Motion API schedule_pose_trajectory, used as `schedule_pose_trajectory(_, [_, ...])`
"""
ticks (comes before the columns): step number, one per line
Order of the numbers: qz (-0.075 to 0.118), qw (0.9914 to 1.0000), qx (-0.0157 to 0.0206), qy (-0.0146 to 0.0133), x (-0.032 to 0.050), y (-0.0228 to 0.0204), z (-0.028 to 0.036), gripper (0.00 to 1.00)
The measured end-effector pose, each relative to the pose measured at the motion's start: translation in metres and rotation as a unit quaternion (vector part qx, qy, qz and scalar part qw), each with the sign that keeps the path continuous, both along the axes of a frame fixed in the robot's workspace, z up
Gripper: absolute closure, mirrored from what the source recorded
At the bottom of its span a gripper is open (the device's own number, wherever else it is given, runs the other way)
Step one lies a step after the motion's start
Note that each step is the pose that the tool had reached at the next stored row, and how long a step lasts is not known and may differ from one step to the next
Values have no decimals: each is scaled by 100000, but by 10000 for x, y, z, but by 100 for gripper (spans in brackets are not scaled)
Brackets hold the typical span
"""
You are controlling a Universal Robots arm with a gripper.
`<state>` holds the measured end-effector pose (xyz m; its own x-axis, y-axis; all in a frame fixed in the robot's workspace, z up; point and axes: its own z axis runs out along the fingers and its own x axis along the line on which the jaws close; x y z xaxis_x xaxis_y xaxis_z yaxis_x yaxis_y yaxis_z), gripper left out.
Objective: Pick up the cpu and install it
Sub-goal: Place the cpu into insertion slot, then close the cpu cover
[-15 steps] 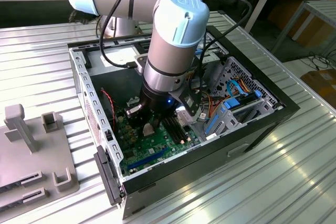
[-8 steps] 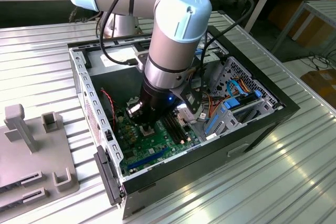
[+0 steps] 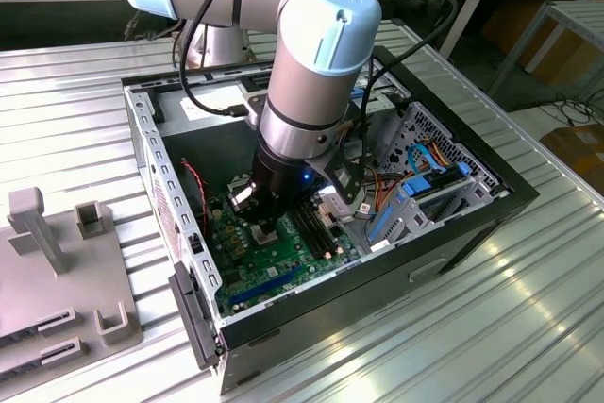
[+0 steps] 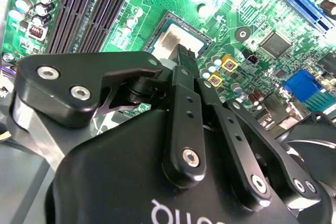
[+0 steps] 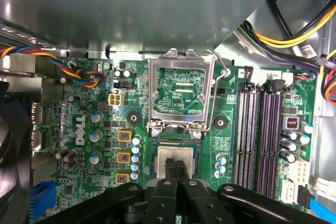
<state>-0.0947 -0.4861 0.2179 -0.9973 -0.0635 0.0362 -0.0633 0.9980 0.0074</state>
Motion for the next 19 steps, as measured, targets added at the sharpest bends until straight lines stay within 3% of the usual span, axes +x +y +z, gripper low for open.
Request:
schedule_pose_trajectory(13, [-62, 100000, -4, 1, 0, 0, 4, 89])
schedule_pose_trajectory(19, [-58, 100000, 1, -1, 1, 0, 99, 89])
